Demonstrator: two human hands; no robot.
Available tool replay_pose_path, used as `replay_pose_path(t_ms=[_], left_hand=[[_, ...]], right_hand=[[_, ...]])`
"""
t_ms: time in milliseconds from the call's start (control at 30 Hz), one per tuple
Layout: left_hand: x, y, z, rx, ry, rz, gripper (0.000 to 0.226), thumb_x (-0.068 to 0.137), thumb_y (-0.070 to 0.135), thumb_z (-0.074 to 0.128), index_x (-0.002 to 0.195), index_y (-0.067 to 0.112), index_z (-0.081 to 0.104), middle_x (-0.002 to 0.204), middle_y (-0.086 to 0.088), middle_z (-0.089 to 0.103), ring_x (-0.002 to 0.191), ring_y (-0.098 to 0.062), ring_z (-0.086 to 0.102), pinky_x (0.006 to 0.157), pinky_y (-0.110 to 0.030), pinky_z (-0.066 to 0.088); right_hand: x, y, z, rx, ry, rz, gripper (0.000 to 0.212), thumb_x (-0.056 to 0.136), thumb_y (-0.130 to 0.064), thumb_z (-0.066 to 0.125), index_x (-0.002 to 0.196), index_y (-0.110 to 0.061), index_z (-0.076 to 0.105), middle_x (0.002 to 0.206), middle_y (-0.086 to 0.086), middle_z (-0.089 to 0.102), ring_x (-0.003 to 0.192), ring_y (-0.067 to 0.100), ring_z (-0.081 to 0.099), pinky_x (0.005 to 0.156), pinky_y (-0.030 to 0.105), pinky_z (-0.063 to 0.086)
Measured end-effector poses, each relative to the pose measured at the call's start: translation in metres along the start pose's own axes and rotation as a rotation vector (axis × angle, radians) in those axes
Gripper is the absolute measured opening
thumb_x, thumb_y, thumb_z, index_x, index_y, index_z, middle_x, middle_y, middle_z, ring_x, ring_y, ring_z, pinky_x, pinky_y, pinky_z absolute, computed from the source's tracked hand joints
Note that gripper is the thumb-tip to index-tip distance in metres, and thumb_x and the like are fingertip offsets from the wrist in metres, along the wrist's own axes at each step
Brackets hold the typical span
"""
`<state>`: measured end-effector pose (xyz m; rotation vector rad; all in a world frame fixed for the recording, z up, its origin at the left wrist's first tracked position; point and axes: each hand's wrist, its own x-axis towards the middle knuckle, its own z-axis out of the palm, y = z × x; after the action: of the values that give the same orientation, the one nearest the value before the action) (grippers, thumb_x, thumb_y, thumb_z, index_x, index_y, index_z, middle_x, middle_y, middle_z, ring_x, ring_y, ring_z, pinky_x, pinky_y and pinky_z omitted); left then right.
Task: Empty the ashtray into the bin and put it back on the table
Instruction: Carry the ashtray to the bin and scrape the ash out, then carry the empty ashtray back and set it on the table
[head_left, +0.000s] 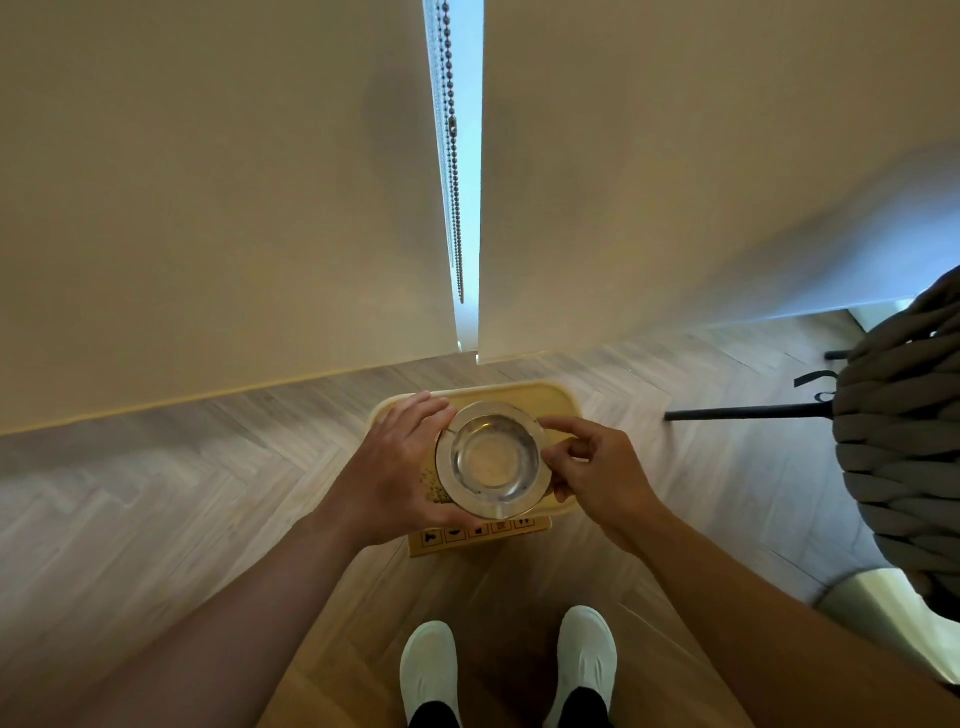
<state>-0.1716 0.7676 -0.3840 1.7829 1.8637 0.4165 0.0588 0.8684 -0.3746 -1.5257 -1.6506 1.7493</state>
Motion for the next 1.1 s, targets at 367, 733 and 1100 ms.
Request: replay_pose_path(t_ms=[367,733,1100], left_hand=[[-0.017,0.034,-0.024,-0.220,-0.014,-0.094,0.116,0.050,0.077,0.079,0.148,0.030,0.037,0.144,0.013,0.049,0.129,-0.007,0.049,0.106,-0.039,0.049],[-0.049,0.131,-0.078,-0.333,0.038,-0.160,0.110,0.053,0.070,0.088,0.145,0.039,0.036,0.141,0.018,0.052,0.127,-0.007,0.054,0.101,-0.041,0.053],[-0.091,0.239,-0.170,-0.289,0.059,-0.097,0.115,0.051,0.084,0.073,0.147,0.036,0.032,0.149,0.012,0.047,0.134,-0.014,0.049,0.107,-0.044,0.048]], right_hand=[[-0.021,-0.015,-0.019,-0.407,-0.245,-0.417,0.092,0.058,-0.052,0.087,0.133,-0.041,0.034,0.123,-0.027,0.049,0.110,-0.011,0.051,0.088,0.006,0.043],[-0.090,-0.082,-0.071,-0.430,-0.272,-0.500,0.098,0.060,-0.062,0.080,0.141,-0.031,0.035,0.139,-0.011,0.051,0.124,-0.001,0.048,0.105,0.018,0.041],[-0.187,-0.169,-0.107,-0.467,-0.166,-0.498,0.103,0.058,-0.054,0.087,0.141,-0.016,0.041,0.140,0.000,0.055,0.125,0.010,0.052,0.107,0.029,0.044]])
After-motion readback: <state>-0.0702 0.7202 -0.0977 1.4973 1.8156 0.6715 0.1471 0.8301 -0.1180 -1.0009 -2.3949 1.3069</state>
